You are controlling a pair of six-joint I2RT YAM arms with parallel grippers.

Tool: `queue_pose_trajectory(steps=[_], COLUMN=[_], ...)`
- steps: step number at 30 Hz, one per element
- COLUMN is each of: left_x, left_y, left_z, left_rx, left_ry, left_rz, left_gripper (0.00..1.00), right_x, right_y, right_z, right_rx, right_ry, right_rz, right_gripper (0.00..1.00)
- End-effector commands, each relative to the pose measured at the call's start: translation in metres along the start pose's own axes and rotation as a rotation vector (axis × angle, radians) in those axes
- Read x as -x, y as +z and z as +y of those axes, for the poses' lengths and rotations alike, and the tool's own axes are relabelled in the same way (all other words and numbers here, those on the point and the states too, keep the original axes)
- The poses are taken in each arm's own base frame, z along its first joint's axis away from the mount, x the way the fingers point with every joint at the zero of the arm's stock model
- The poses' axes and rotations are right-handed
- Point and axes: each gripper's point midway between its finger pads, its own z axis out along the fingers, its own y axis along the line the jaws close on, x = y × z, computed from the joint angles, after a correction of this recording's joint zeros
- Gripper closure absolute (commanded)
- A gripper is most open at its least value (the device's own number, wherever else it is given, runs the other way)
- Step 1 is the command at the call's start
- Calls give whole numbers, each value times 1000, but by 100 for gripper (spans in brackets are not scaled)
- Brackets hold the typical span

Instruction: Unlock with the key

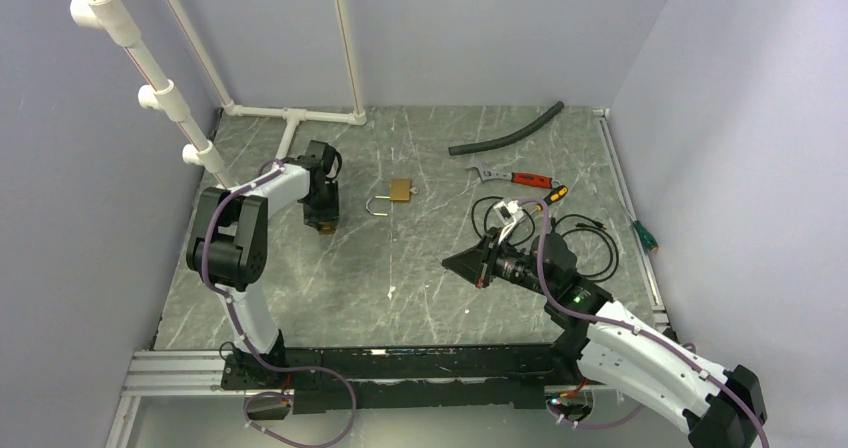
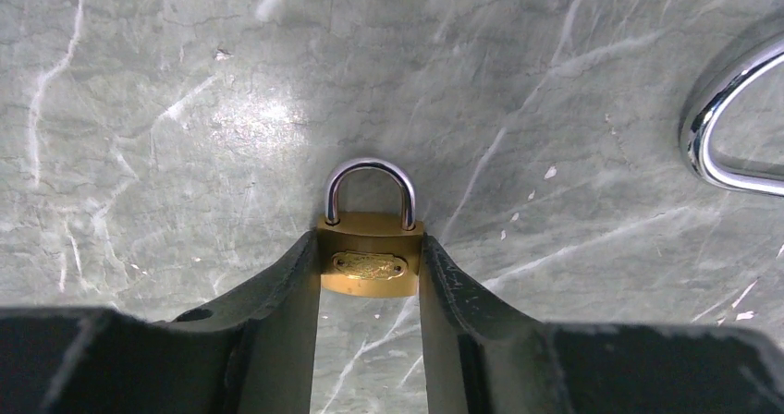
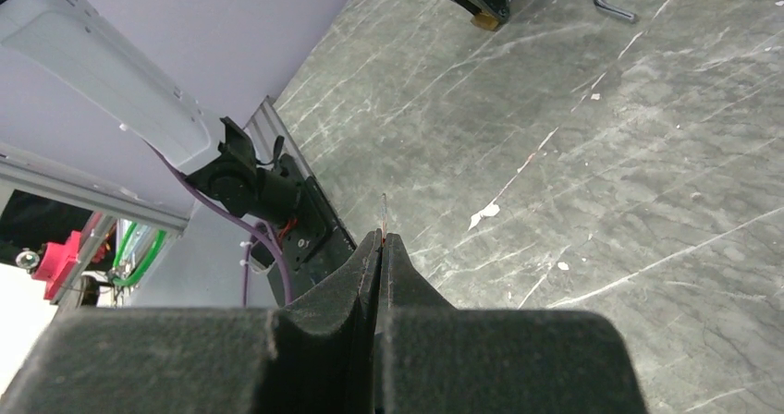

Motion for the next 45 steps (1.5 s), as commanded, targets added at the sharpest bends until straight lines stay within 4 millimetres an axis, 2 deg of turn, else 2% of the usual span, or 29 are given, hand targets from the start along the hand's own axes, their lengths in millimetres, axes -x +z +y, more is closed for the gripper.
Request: queue_pose_trajectory(steps=[1,3,5,9,14,19,24,28,31,34,37,39,42,45], left_x=[-11,-10,-7,0,9,12,-2,-12,-8,-2,6,6,6,0], left_y=[8,5,1,-11,-32,-59,-80,-98,-114,-132,-146,-152,-147,-149], left_z=[-14,-18,-24,-40,-53,-50,-51,-60,-61,-50,-60,-71,-63,-71], left_rx=[-65,-84,-114,-206,-293,-296,-339,-430,-455,-387,-442,-507,-456,-490], left_ry=[0,-5,-3,2,-21,-125,-257,-333,-320,-274,-228,-202,-292,-324], left_rz=[56,58,51,4,-62,-156,-174,-190,-221,-231,-236,-216,-159,-84], left_gripper=[80,91,97,100,100,100,100,100,100,100,100,100,100,100], right_x=[16,16,16,17,16,13,9,10,12,14,15,17,18,18], right_y=[0,1,2,3,6,8,13,20,22,21,21,21,22,22], right_z=[7,7,6,2,-3,-9,-15,-15,-14,-13,-14,-13,-13,-14], right_rx=[15,14,12,-9,-29,-51,-58,-53,-49,-48,-59,-59,-58,-62], right_ry=[-23,-19,-14,-5,3,12,31,35,37,29,21,19,32,45], right_rz=[-55,-56,-55,-62,-56,-54,-51,-46,-43,-46,-49,-56,-63,-68], right_gripper=[100,100,100,100,100,100,100,100,100,100,100,100,100,100])
